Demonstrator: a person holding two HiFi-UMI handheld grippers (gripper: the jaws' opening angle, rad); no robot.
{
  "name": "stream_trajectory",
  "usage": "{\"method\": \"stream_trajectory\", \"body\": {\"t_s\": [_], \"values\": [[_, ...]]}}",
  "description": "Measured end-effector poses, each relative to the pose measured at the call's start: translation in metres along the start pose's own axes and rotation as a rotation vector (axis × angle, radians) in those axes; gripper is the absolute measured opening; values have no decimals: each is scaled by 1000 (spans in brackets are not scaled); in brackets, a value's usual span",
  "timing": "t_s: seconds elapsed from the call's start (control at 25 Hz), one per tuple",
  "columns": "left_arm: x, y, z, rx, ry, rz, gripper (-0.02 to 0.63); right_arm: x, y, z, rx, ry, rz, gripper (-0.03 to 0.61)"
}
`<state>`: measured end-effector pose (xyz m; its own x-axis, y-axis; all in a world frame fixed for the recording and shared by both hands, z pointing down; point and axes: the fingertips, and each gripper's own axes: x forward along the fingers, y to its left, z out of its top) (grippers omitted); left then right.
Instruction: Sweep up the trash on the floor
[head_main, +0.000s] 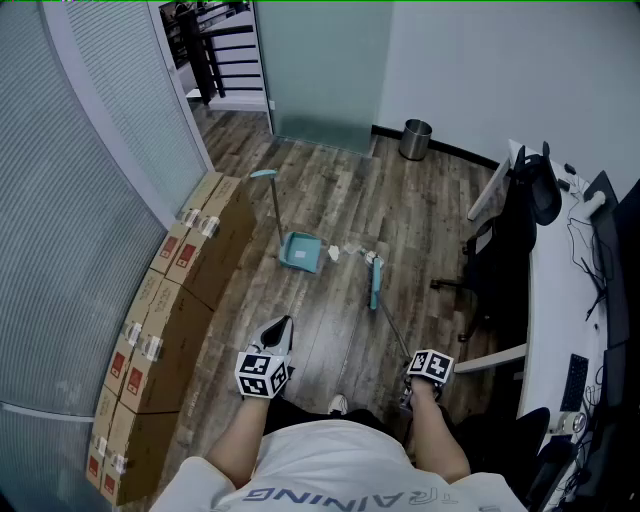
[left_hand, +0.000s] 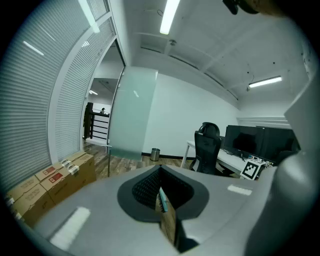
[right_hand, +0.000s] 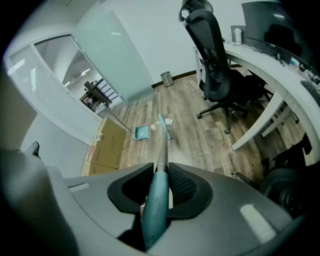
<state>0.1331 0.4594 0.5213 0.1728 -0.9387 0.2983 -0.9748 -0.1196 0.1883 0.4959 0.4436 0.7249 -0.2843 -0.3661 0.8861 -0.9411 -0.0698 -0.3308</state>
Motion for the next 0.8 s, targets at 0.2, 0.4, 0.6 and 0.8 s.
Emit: {"method": "stream_trajectory", "body": {"t_s": [0.2,0.4,0.6,0.8], "values": [[-5,-2,-2,-13,-1,13,2,1,-5,2,-5,1,2,107],[-7,1,1,-17,-3,32,2,7,-1,1,-15,18,11,107],[-4,8,9,-20,-11,36,3,12,8,5,-26,27,18,107],[4,17,16,-21,-8,36,2,23,15,13,0,25,15,106]]}}
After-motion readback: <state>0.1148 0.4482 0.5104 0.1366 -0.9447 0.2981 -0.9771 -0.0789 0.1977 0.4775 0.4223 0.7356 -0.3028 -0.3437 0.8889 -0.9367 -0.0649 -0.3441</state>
